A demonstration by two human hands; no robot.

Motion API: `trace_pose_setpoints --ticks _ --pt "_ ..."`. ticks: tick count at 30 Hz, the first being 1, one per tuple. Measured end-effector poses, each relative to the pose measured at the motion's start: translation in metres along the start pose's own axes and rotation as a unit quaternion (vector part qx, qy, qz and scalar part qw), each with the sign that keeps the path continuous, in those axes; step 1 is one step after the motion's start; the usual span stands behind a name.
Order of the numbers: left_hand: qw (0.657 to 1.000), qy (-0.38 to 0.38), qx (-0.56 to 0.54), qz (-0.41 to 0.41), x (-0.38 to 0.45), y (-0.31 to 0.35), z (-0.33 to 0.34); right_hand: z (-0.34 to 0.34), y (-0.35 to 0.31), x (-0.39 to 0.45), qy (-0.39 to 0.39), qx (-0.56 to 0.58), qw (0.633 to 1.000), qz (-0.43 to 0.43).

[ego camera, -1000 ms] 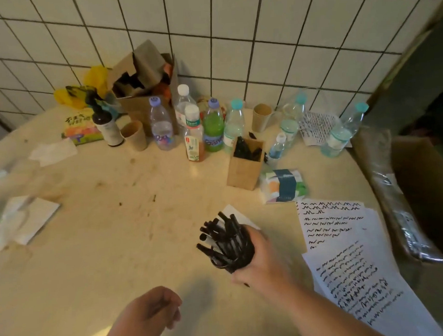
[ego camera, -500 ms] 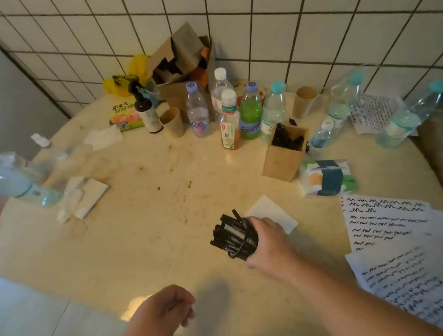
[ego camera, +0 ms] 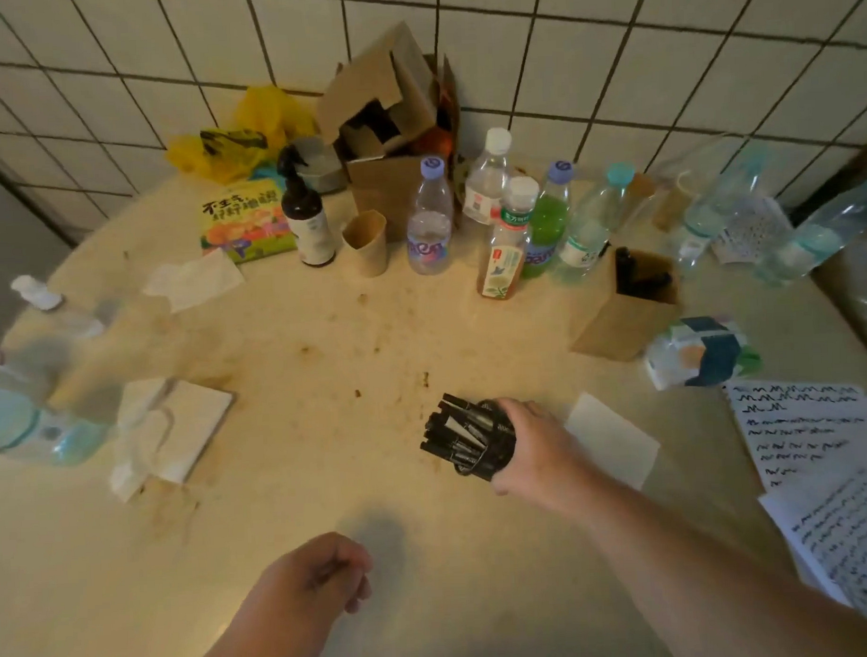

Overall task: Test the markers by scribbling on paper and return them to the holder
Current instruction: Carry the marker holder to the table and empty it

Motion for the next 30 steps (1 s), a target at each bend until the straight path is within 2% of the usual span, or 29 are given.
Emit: trace_pose_setpoints --ticks 5,12,21,30 --pt "1.0 -0.017 0.012 0.015 0.005 -0.007 -0.039 -0.001 -0.032 0.017 0.019 -0.06 0.997 0.038" --pt "0.998 -0.056 0.026 -0.003 0.007 -0.013 -0.049 0.0 -0.062 0.035 0.017 -0.131 0.99 0.043" --pt "0.999 -0.042 0.026 -0.009 0.005 -0.008 -0.047 -0.007 -0.086 0.043 -0.006 -0.225 0.973 0.041" --pt "0.999 -0.034 0.023 -0.027 0.008 -0.005 -0.039 -0.012 -0.089 0.037 0.014 -0.276 0.96 0.037"
Point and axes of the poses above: each hand's wrist, its own x-axis towards the middle knuckle, its own z-axis out of the palm, y = z × x, the point moved 1 cm from there along x, towards the middle knuckle, and after that the axes turned 14 degrees about -y, right-handed, at the moved point
